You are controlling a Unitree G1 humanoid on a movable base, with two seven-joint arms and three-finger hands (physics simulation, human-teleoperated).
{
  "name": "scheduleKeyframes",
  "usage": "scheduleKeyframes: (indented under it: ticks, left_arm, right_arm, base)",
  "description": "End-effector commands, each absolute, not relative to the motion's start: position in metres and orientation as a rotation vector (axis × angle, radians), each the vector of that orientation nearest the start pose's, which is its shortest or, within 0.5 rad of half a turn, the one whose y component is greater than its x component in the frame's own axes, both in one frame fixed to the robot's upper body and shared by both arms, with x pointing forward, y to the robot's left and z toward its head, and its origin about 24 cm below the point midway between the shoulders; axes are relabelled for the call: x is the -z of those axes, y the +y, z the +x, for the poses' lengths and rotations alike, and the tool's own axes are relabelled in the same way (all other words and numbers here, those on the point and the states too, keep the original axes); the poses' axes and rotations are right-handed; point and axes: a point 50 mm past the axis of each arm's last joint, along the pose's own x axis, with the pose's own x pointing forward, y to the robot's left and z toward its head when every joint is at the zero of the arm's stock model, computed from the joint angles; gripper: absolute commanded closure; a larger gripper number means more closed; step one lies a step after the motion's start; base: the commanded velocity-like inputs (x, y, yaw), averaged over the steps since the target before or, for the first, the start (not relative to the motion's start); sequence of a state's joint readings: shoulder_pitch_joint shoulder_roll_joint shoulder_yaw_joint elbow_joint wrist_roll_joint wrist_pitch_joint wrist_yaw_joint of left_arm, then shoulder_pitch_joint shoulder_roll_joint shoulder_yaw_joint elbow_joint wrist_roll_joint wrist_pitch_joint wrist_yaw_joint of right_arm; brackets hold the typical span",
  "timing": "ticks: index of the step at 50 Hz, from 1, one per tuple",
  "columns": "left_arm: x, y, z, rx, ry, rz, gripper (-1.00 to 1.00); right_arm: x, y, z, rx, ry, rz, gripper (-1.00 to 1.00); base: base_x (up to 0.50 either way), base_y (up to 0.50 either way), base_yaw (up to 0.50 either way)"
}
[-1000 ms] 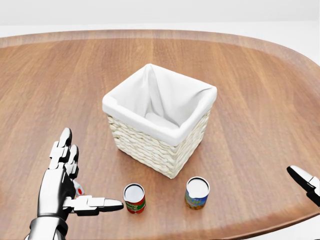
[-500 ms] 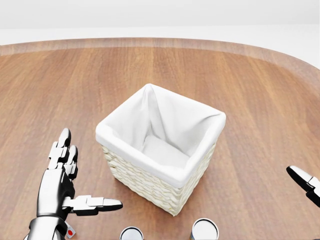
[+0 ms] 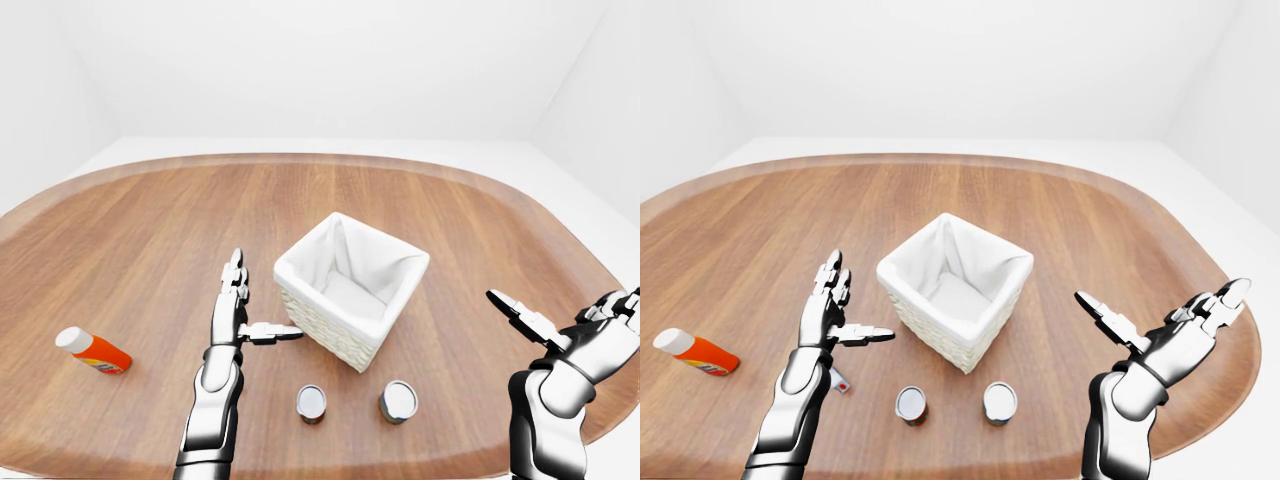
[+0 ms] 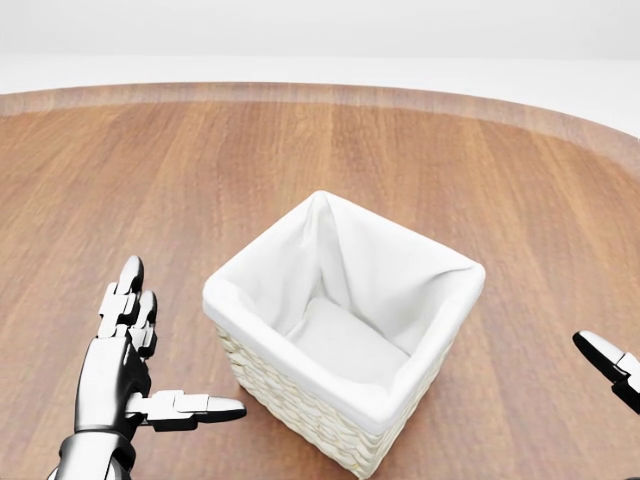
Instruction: Pick up the alphabet soup and the cream cheese box, and put them in the basket.
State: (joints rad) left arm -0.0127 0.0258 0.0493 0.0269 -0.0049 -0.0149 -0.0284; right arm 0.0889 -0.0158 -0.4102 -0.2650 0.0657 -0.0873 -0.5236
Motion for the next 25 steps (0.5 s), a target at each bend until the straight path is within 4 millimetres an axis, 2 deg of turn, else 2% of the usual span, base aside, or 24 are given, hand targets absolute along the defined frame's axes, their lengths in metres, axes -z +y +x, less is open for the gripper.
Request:
scheduleKeyframes:
  ticks: [1,11,12,15,19,25]
  left_arm:
    - [-0.040,0.163,0.256,-0.014,0.003,0.022,-1.00]
    - [-0.040,0.163,0.255,-0.018,-0.001,0.028,-1.00]
    - [-0.038,0.160,0.255,0.037,0.033,0.032,-1.00]
    - [-0.034,0.161,0.258,0.018,0.056,0.030,-1.00]
    - [-0.053,0.173,0.254,-0.053,0.003,0.011,-1.00]
    - [-0.085,0.178,0.244,-0.074,-0.129,0.149,-1.00]
  right_arm:
    - [-0.091,-0.273,0.194,0.939,-0.286,0.029,-1.00]
    - [-0.093,-0.273,0.193,0.941,-0.295,0.026,-1.00]
    - [-0.093,-0.273,0.193,0.942,-0.296,0.027,-1.00]
    - [-0.092,-0.274,0.194,0.942,-0.288,0.029,-1.00]
    - [-0.094,-0.273,0.194,0.939,-0.300,0.025,-1.00]
    - [-0.093,-0.273,0.194,0.939,-0.292,0.025,-1.00]
  base:
    - [0.33,0.02,0.00]
    - [0.31,0.02,0.00]
    - [0.20,0.01,0.00]
    - [0.14,0.01,0.00]
    - [0.12,0.01,0.00]
    - [0.12,0.01,0.00]
